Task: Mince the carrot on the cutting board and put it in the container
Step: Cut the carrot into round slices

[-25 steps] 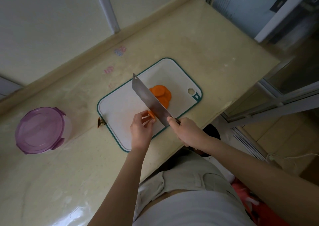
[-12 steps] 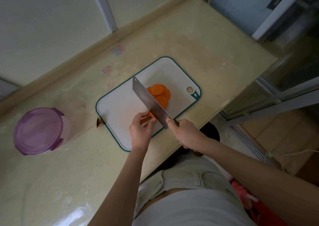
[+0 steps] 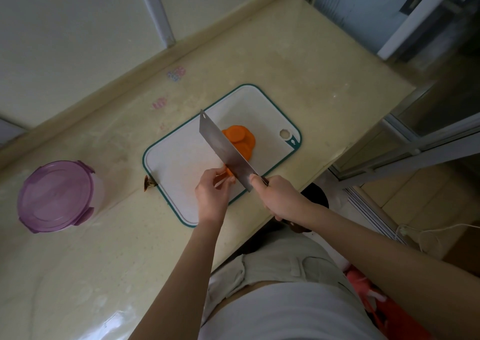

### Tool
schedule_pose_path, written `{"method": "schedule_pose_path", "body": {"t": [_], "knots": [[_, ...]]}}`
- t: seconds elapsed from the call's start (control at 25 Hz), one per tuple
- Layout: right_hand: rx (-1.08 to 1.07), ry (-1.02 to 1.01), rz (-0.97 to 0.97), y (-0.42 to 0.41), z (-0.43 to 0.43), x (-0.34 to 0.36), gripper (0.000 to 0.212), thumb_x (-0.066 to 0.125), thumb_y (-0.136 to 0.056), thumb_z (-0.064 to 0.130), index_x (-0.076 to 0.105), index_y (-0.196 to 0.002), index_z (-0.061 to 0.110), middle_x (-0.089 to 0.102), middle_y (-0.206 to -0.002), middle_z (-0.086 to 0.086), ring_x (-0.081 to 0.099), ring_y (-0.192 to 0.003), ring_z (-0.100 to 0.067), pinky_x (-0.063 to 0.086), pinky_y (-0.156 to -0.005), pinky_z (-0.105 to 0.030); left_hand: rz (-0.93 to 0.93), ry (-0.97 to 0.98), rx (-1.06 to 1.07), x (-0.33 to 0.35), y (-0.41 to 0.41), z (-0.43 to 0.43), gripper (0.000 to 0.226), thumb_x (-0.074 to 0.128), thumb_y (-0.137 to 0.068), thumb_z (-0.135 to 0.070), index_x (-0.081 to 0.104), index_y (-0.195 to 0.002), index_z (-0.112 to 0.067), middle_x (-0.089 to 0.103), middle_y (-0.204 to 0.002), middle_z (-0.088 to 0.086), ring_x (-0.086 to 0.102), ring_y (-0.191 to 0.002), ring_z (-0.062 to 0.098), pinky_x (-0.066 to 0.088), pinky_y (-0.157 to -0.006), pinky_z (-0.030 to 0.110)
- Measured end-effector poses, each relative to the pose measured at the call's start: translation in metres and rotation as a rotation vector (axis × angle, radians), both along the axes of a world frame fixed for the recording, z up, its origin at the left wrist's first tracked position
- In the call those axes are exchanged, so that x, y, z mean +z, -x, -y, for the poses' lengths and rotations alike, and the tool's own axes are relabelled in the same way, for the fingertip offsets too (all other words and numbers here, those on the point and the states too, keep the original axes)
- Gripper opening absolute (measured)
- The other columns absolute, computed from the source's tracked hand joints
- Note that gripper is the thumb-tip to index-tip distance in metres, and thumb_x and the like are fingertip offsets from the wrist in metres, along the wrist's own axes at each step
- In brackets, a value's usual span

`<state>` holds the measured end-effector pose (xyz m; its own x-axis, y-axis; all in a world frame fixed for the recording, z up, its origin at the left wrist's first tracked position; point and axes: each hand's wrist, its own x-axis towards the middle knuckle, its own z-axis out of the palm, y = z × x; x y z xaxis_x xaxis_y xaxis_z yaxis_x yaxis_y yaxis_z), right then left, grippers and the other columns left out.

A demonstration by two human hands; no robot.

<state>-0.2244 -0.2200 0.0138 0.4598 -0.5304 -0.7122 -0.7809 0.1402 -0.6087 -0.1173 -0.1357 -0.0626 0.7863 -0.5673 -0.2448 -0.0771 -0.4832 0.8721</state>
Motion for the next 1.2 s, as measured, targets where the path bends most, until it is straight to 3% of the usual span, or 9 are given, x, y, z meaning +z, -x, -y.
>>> {"method": "schedule_pose_path", "body": {"t": [0.16,0.44,0.64,0.84,1.04,1.12,1.2], "knots": [[0.017,0.053,-0.007,-0.011,-0.002,0.002,0.049,0.038,-0.099,0.045,0.038,-0.060,0.015,0.041,-0.055,0.001,0.041,-0.049,-0.013,0.032,-0.049,-0.025,0.041,0.024,0.003,-0.003,0.002,0.000,0.026,0.068,-0.083,-0.007,0.063,-0.108,-0.007,0.064,-0.104,0.004,0.061,-0.096,0.014,0.048,-0.089,0.022],[0.023,0.073,0.004,-0.029,-0.003,0.002,0.048,0.036,-0.101,0.042,0.036,-0.061,0.015,0.036,-0.054,0.002,0.036,-0.047,-0.011,0.029,-0.046,-0.022,0.103,0.052,-0.032,-0.005,-0.001,0.002,0.024,0.069,-0.082,-0.008,0.065,-0.105,-0.005,0.063,-0.098,0.002,0.062,-0.091,0.014,0.050,-0.084,0.019],[-0.056,-0.030,0.034,-0.040,0.004,-0.004,0.046,0.037,-0.099,0.044,0.034,-0.062,0.017,0.033,-0.054,0.001,0.032,-0.043,-0.014,0.028,-0.043,-0.022,0.097,0.045,-0.025,-0.004,-0.005,0.002,0.021,0.067,-0.083,-0.008,0.066,-0.104,-0.006,0.065,-0.099,0.005,0.061,-0.089,0.012,0.049,-0.082,0.013],[0.070,0.117,0.024,-0.045,0.002,-0.003,0.048,0.034,-0.101,0.042,0.036,-0.061,0.015,0.039,-0.054,0.000,0.038,-0.045,-0.013,0.032,-0.045,-0.024,0.102,0.026,-0.045,0.002,-0.004,0.003,0.022,0.066,-0.084,-0.010,0.065,-0.105,-0.005,0.065,-0.101,0.007,0.061,-0.089,0.011,0.047,-0.079,0.011],[0.039,0.075,0.019,-0.032,0.000,-0.002,0.047,0.035,-0.101,0.042,0.037,-0.062,0.015,0.038,-0.056,0.001,0.038,-0.047,-0.012,0.032,-0.047,-0.023,0.034,0.028,0.009,0.002,-0.001,0.006,0.026,0.067,-0.084,-0.011,0.063,-0.109,-0.005,0.065,-0.106,0.007,0.062,-0.096,0.014,0.051,-0.087,0.025],[0.040,0.064,-0.045,-0.020,-0.003,-0.005,0.047,0.035,-0.100,0.045,0.040,-0.065,0.015,0.042,-0.059,-0.001,0.042,-0.052,-0.013,0.034,-0.050,-0.024,0.023,0.019,0.003,0.000,-0.001,0.006,0.027,0.067,-0.084,-0.010,0.063,-0.110,-0.005,0.065,-0.107,0.007,0.061,-0.097,0.015,0.050,-0.087,0.022],[0.026,0.050,-0.090,-0.012,-0.006,-0.008,0.045,0.036,-0.099,0.047,0.042,-0.067,0.015,0.045,-0.063,-0.001,0.045,-0.056,-0.014,0.037,-0.053,-0.025,0.023,0.011,0.006,0.000,-0.001,0.005,0.026,0.066,-0.085,-0.009,0.062,-0.111,-0.005,0.064,-0.108,0.007,0.060,-0.097,0.014,0.046,-0.082,0.009]]}}
